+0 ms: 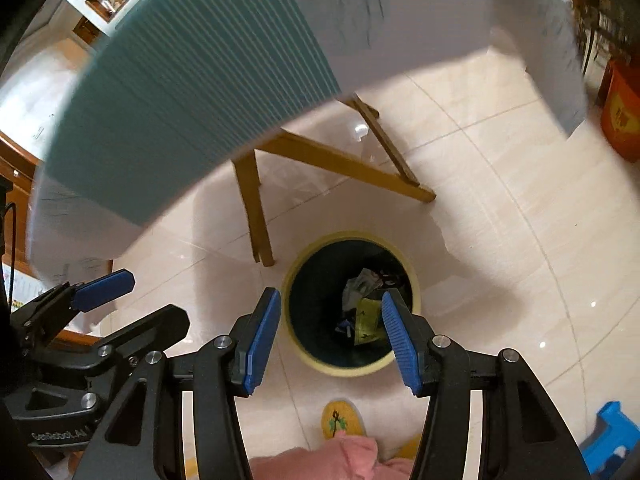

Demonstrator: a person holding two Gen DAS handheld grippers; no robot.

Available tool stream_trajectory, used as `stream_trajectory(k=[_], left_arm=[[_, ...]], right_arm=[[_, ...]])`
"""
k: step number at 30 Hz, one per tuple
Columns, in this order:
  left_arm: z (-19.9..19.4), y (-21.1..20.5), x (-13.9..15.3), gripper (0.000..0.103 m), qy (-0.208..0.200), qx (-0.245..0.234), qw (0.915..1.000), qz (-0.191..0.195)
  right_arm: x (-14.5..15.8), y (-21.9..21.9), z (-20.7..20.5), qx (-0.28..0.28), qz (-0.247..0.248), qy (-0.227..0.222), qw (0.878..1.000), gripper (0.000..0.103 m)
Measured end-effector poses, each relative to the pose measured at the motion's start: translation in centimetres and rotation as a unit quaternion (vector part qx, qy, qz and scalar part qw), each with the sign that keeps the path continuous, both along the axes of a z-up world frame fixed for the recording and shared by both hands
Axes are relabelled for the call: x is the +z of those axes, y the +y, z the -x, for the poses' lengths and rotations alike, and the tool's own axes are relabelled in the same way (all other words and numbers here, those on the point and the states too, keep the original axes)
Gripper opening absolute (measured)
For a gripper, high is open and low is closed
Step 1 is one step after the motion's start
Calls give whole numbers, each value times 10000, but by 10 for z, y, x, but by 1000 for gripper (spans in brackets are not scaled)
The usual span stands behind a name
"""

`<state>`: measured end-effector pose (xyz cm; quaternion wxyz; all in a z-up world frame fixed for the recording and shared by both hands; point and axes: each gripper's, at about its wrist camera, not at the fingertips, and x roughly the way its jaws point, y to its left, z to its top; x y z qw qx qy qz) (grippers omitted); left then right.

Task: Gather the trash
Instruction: 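Raise both open tools back up over the table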

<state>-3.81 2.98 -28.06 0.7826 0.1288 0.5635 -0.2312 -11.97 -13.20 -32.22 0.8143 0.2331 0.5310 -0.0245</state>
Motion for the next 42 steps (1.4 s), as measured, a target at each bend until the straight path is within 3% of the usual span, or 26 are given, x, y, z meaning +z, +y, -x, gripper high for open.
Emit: stream_trajectory(k=[10, 15, 24, 33, 42], left_arm=[[38, 12, 154, 85, -226, 246, 9989, 340], [54, 20, 236, 85, -564, 361, 9963, 542], [74, 23, 337, 85, -1156, 674, 9876, 820], [68, 31, 387, 85, -1723, 1054, 9756, 858], [23, 55, 389, 85, -1916, 1441, 9680, 737]], right_arm=[[160, -14, 43, 109, 229, -212, 9995, 54], [236, -20, 61, 198, 284, -529, 9980, 54], [354, -22, 71, 498, 392, -1292, 9896, 54], [399, -20, 45, 757, 377, -1706, 9817, 54], [398, -5, -19, 1097, 273, -1912, 9750, 54]])
